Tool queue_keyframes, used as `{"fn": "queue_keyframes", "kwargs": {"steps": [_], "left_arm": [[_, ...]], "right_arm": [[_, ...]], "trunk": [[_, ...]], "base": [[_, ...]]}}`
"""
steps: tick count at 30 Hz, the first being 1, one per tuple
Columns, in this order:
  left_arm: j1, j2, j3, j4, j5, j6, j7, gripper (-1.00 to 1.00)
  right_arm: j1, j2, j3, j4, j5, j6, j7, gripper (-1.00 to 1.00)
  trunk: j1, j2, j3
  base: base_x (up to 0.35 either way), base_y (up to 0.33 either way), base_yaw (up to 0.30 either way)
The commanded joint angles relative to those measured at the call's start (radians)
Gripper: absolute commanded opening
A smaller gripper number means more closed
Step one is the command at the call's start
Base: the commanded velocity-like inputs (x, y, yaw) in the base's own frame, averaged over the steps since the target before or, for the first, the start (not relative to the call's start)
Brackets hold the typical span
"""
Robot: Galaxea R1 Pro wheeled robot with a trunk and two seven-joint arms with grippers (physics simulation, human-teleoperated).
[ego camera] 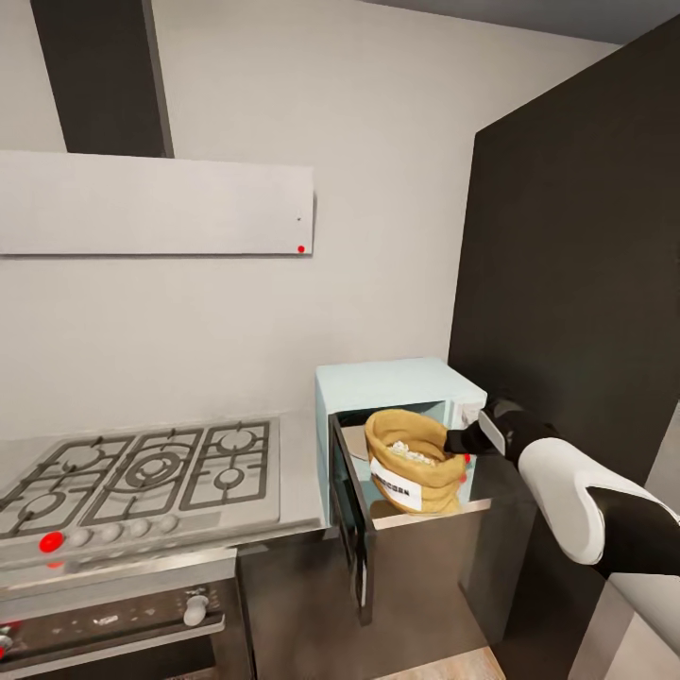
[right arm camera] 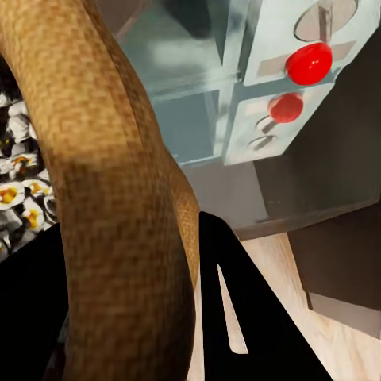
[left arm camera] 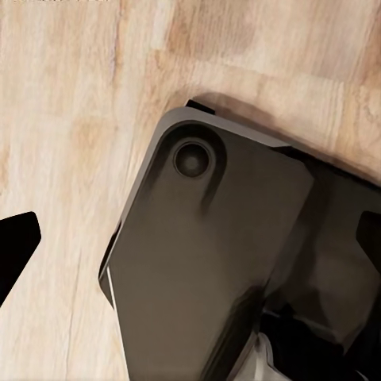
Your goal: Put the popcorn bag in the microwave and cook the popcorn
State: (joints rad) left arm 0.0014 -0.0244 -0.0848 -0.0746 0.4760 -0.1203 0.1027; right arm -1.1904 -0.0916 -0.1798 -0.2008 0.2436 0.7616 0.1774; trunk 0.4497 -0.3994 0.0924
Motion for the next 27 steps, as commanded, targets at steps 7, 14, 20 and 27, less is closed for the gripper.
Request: {"fn": "queue_keyframes", "kwargs": {"steps": [7, 14, 20, 27], "left_arm": [[0.000, 0.000, -0.006, -0.001, 0.011, -0.002, 0.005, 1.00], [0.000, 0.000, -0.007, -0.001, 0.011, -0.002, 0.005, 1.00], [0.000, 0.000, -0.007, -0.001, 0.009, -0.002, 0.005, 1.00], [0.000, 0.001, -0.009, 0.000, 0.008, -0.002, 0.004, 1.00]], "right_arm": [[0.000, 0.003, -0.006, 0.006, 0.008, -0.024, 0.008, -1.00], [0.000, 0.001, -0.006, 0.006, 0.006, -0.024, 0.006, -1.00], [0.000, 0.001, -0.006, 0.047, 0.007, -0.058, 0.001, -1.00], [0.000, 0.000, -0.006, 0.060, 0.007, -0.067, -0.019, -1.00]], "trunk": [[0.000, -0.001, 0.000], [0.000, -0.001, 0.000], [0.000, -0.001, 0.000], [0.000, -0.001, 0.000]], "base": [[0.000, 0.000, 0.000], [0.000, 0.000, 0.000], [0.000, 0.000, 0.000], [0.020, 0.000, 0.000]]}}
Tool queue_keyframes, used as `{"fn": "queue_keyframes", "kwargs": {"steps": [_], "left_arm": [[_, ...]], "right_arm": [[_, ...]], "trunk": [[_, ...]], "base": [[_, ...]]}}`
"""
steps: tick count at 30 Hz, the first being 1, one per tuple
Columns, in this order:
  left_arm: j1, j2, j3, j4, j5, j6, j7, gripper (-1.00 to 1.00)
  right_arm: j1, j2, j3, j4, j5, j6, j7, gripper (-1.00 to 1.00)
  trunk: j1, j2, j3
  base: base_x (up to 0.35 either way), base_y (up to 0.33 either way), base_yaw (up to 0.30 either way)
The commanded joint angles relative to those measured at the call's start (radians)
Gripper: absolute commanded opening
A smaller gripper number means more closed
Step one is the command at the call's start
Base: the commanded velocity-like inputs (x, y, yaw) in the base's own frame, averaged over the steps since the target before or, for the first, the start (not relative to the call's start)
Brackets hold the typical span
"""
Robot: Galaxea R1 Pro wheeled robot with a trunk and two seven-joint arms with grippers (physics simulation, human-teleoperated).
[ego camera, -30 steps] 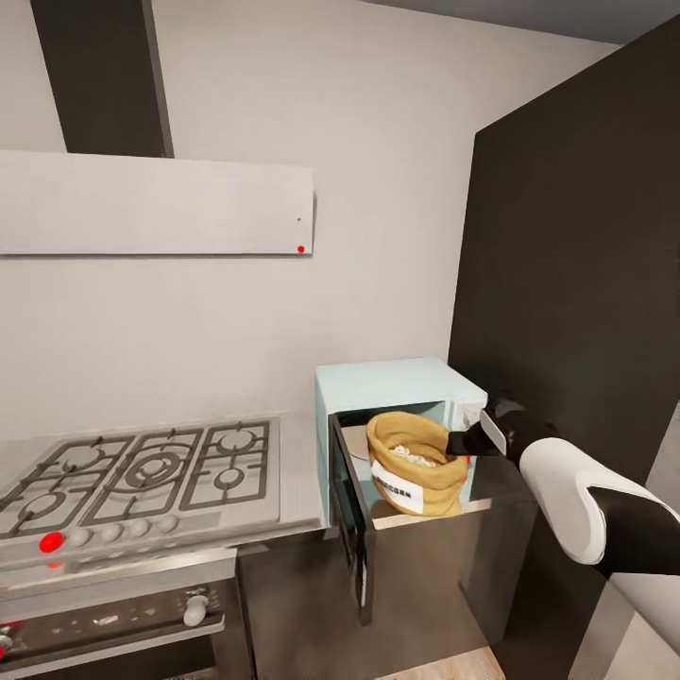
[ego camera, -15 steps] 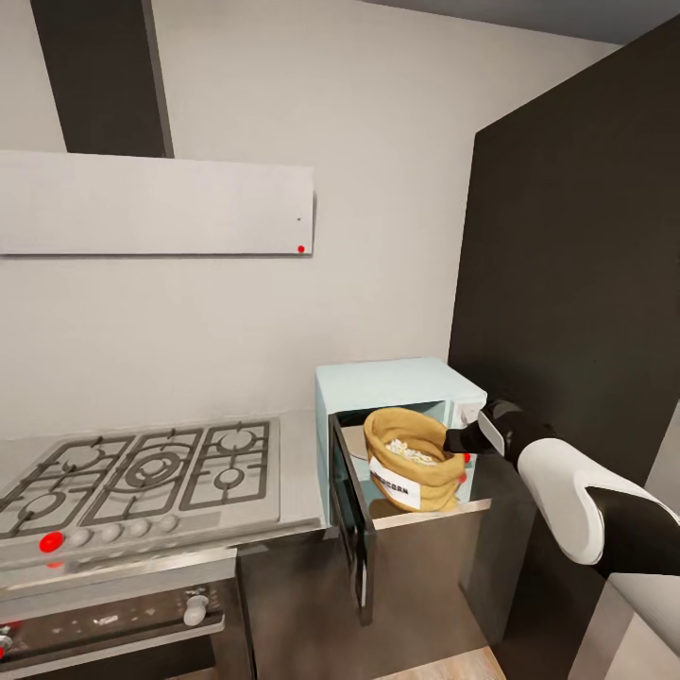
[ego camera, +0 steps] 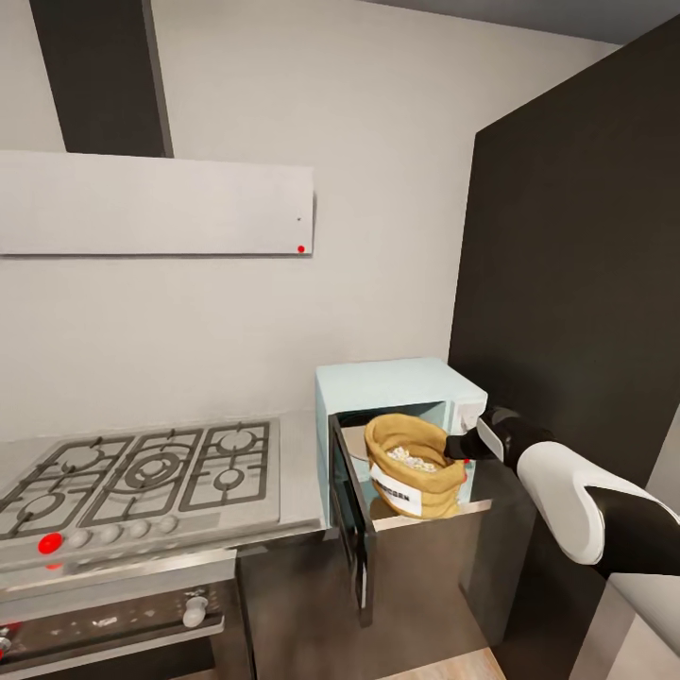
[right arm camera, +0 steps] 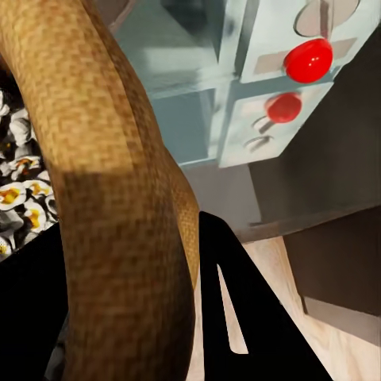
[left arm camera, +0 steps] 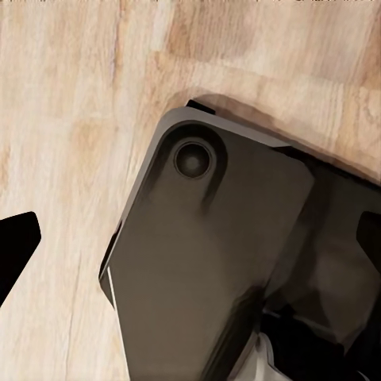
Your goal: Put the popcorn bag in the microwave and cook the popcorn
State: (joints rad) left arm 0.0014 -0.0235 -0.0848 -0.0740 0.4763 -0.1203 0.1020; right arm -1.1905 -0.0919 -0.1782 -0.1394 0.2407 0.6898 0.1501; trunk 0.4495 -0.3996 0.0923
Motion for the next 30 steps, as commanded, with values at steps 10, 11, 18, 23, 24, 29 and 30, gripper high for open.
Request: {"fn": "queue_keyframes", "kwargs": {"steps": [10, 11, 18, 23, 24, 29, 30], "left_arm": [[0.000, 0.001, -0.011, -0.001, 0.007, -0.002, 0.004, 1.00], [0.000, 0.001, -0.010, -0.001, 0.007, -0.002, 0.004, 1.00], [0.000, 0.001, -0.010, -0.001, 0.007, -0.002, 0.004, 1.00], [0.000, -0.001, -0.011, -0.001, 0.007, -0.002, 0.004, 1.00], [0.000, -0.001, -0.011, -0.001, 0.007, -0.002, 0.004, 1.00], [0.000, -0.001, -0.010, -0.001, 0.007, -0.002, 0.004, 1.00], [0.000, -0.001, -0.010, -0.001, 0.007, -0.002, 0.004, 1.00]], "right_arm": [[0.000, -0.001, -0.007, -0.002, 0.011, 0.005, 0.008, -1.00], [0.000, -0.002, -0.007, -0.002, 0.011, 0.005, 0.008, -1.00], [0.000, 0.001, -0.007, -0.002, 0.013, 0.005, 0.010, -1.00], [0.000, 0.003, -0.006, -0.002, 0.014, 0.005, 0.011, -1.00], [0.000, 0.003, -0.006, -0.002, 0.014, 0.005, 0.011, -1.00], [0.000, 0.003, -0.006, -0.002, 0.013, 0.005, 0.011, -1.00], [0.000, 0.003, -0.006, -0.002, 0.013, 0.005, 0.011, -1.00]], "trunk": [[0.001, 0.000, 0.000], [0.001, 0.000, 0.000], [0.001, 0.000, 0.000], [0.001, 0.000, 0.000], [0.001, 0.000, 0.000], [0.001, 0.000, 0.000], [0.001, 0.000, 0.000]], "base": [[0.256, 0.000, 0.000], [0.284, 0.000, 0.000], [0.284, 0.000, 0.000], [0.283, 0.093, 0.000], [0.271, 0.153, 0.000], [0.229, 0.168, 0.000], [0.092, 0.076, 0.000]]}}
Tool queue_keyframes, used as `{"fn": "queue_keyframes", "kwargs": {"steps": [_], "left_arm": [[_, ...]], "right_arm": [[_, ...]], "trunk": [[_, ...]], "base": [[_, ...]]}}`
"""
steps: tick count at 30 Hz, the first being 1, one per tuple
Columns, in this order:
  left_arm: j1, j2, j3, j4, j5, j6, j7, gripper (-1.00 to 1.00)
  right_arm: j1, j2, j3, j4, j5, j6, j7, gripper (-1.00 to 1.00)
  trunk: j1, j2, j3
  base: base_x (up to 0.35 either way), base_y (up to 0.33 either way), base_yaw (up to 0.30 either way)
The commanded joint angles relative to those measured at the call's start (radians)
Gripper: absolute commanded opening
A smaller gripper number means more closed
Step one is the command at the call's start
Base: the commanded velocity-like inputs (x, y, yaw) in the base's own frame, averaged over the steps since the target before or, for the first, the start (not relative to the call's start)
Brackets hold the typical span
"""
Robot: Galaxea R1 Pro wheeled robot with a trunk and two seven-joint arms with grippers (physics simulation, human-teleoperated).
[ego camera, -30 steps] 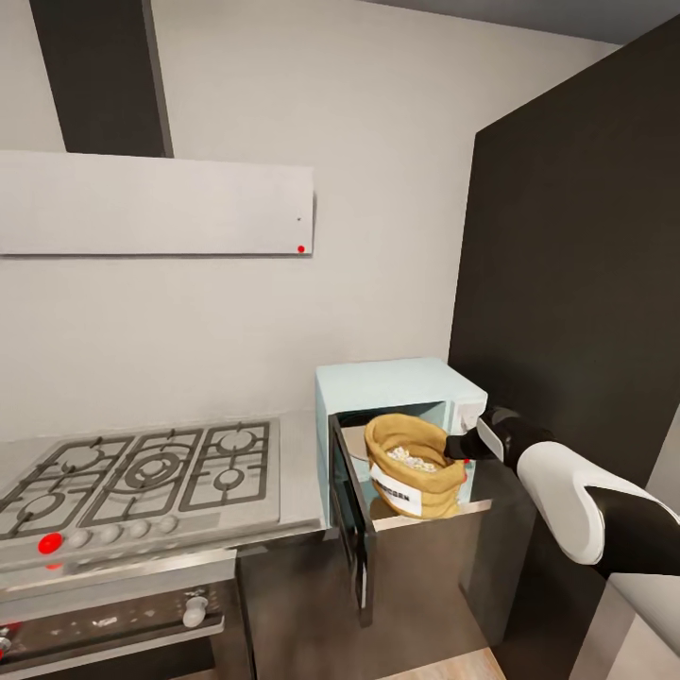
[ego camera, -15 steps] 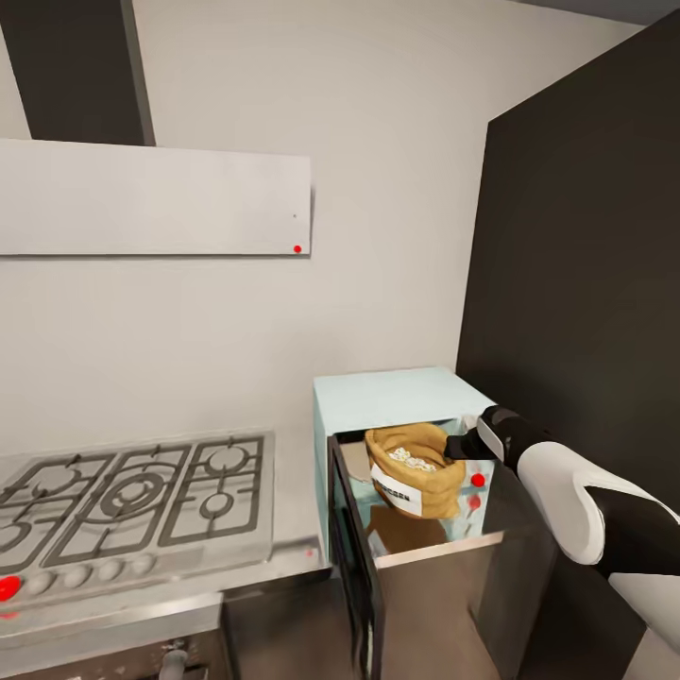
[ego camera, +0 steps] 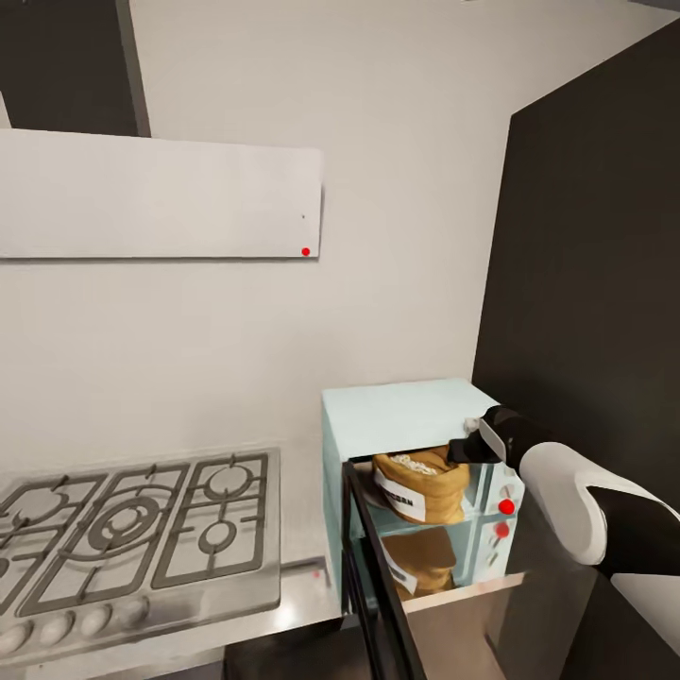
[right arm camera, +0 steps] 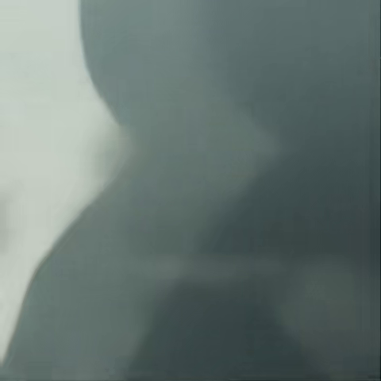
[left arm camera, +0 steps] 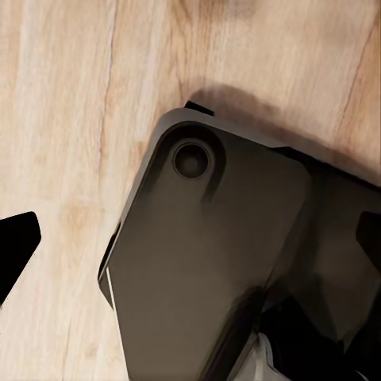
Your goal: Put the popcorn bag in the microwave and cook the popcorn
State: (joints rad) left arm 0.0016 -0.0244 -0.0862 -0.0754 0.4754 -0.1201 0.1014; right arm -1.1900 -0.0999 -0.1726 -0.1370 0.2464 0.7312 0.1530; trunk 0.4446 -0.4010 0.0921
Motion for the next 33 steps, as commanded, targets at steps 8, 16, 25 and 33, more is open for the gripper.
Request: {"fn": "queue_keyframes", "kwargs": {"steps": [8, 16, 25, 33], "left_arm": [[0.000, 0.000, -0.008, 0.000, 0.006, -0.003, 0.004, 1.00], [0.000, 0.000, -0.008, 0.000, 0.006, -0.003, 0.004, 1.00], [0.000, -0.001, -0.008, 0.000, 0.006, -0.003, 0.004, 1.00], [0.000, -0.002, -0.005, 0.003, 0.008, -0.001, 0.006, 1.00]], "right_arm": [[0.000, 0.009, -0.011, -0.004, 0.008, -0.035, 0.010, -1.00], [0.000, 0.003, -0.011, -0.004, 0.007, -0.033, 0.015, -1.00], [0.000, -0.003, -0.010, -0.006, 0.011, -0.025, 0.025, 1.00], [0.000, -0.002, -0.010, -0.055, 0.011, -0.031, 0.070, 1.00]], "trunk": [[0.005, 0.001, 0.000], [0.005, 0.001, 0.000], [0.005, 0.001, 0.000], [0.005, 0.001, 0.000]], "base": [[0.022, 0.004, 0.000], [0.001, 0.000, 0.000], [0.000, 0.000, 0.000], [-0.179, 0.000, 0.000]]}}
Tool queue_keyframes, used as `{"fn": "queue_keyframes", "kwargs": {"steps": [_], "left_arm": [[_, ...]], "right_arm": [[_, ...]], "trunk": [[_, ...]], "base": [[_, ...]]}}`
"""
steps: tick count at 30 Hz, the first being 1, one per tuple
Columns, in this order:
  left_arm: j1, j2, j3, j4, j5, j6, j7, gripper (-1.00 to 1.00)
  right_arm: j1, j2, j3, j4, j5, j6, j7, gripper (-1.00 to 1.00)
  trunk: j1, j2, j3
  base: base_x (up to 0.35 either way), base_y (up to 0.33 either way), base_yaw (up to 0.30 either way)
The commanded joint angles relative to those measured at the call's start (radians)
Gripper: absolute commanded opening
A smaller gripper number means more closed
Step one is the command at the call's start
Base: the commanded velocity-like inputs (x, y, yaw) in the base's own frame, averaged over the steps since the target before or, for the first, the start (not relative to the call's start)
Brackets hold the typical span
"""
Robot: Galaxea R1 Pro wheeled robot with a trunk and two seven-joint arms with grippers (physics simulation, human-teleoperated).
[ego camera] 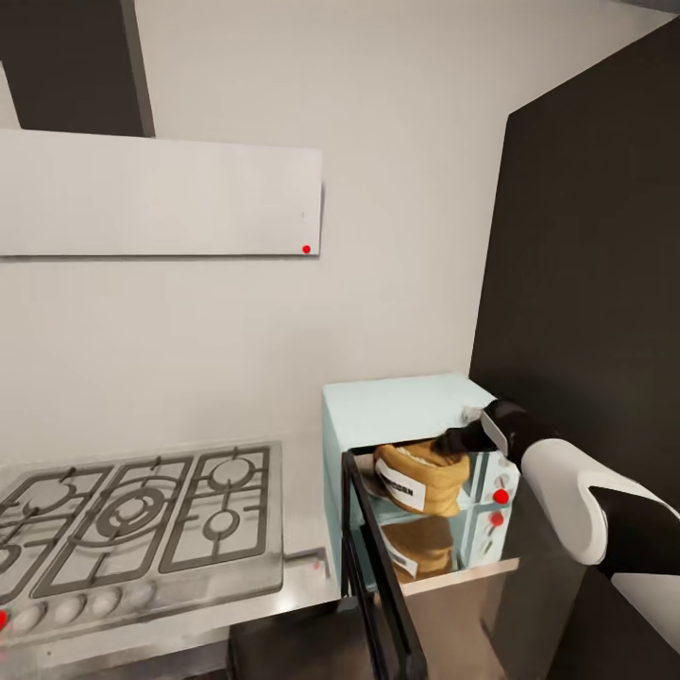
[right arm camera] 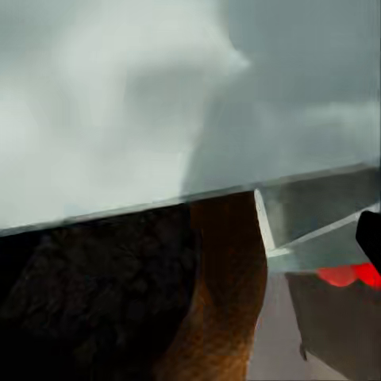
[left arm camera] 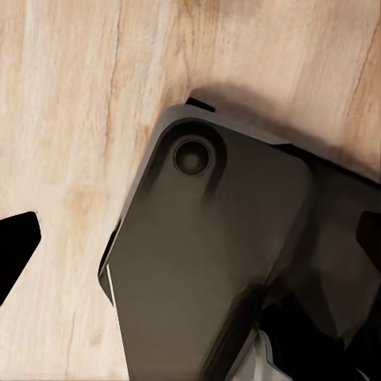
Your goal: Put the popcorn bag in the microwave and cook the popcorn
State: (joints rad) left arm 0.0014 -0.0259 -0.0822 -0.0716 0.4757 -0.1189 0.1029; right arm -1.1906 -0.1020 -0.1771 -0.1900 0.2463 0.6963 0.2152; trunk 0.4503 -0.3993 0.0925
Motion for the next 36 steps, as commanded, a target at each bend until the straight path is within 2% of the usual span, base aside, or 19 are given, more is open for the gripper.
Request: {"fn": "queue_keyframes", "kwargs": {"steps": [1, 3, 6, 11, 15, 23, 24, 28, 29, 31, 34, 36], "left_arm": [[0.000, 0.000, -0.008, 0.000, 0.008, -0.003, 0.005, 1.00], [0.000, 0.000, -0.008, 0.000, 0.008, -0.004, 0.005, 1.00], [0.000, 0.000, -0.008, 0.000, 0.008, -0.004, 0.005, 1.00], [0.000, 0.000, -0.010, 0.000, 0.008, -0.004, 0.005, 1.00], [0.000, 0.000, -0.010, 0.000, 0.007, -0.004, 0.005, 1.00], [0.000, 0.001, -0.012, -0.002, 0.006, -0.005, 0.003, 1.00], [0.000, 0.001, -0.011, -0.002, 0.007, -0.005, 0.003, 1.00], [0.000, 0.001, -0.011, -0.002, 0.010, -0.005, 0.003, 1.00], [0.000, 0.001, -0.011, -0.002, 0.010, -0.005, 0.003, 1.00], [0.000, 0.001, -0.011, -0.002, 0.010, -0.005, 0.003, 1.00], [0.000, 0.002, -0.007, -0.002, 0.015, -0.005, 0.003, 1.00], [0.000, 0.002, -0.001, -0.002, 0.020, -0.005, 0.004, 1.00]], "right_arm": [[0.000, 0.002, -0.007, -0.030, 0.005, -0.012, 0.042, 1.00], [0.000, 0.004, -0.008, -0.036, 0.001, -0.117, 0.054, 1.00], [0.000, 0.004, -0.010, -0.033, 0.000, -0.186, 0.055, 1.00], [0.000, 0.009, -0.010, -0.014, -0.003, -0.202, 0.044, 1.00], [0.000, 0.006, -0.010, 0.064, 0.000, -0.202, 0.044, 1.00], [0.000, -0.002, -0.005, 0.118, 0.011, -0.199, 0.104, 1.00], [0.000, -0.002, -0.005, 0.120, 0.019, -0.199, 0.121, 1.00], [0.000, -0.003, -0.005, 0.122, 0.102, -0.199, 0.218, 1.00], [0.000, -0.006, -0.004, 0.122, 0.110, -0.200, 0.234, 1.00], [0.000, -0.013, -0.004, 0.124, 0.113, -0.201, 0.239, 1.00], [0.000, -0.018, -0.004, 0.160, 0.183, -0.202, 0.230, 1.00], [0.000, -0.019, -0.004, 0.164, 0.212, -0.202, 0.230, 1.00]], "trunk": [[0.000, -0.001, -0.001], [0.000, -0.001, -0.001], [0.000, -0.001, -0.001], [0.000, -0.001, -0.001], [0.000, -0.001, -0.001], [0.000, -0.001, -0.001], [0.000, -0.001, -0.001], [0.000, -0.001, -0.001], [0.000, -0.001, -0.001], [0.000, -0.001, -0.001], [0.000, -0.001, -0.001], [0.000, -0.001, -0.001]], "base": [[-0.337, 0.000, 0.000], [-0.338, 0.000, 0.000], [-0.339, 0.000, 0.000], [-0.339, -0.023, 0.000], [-0.325, -0.077, 0.000], [-0.079, -0.017, 0.000], [0.000, 0.000, 0.000], [0.000, 0.000, 0.000], [0.000, 0.000, 0.000], [0.000, 0.000, 0.000], [-0.046, 0.000, 0.000], [-0.231, 0.000, 0.000]]}}
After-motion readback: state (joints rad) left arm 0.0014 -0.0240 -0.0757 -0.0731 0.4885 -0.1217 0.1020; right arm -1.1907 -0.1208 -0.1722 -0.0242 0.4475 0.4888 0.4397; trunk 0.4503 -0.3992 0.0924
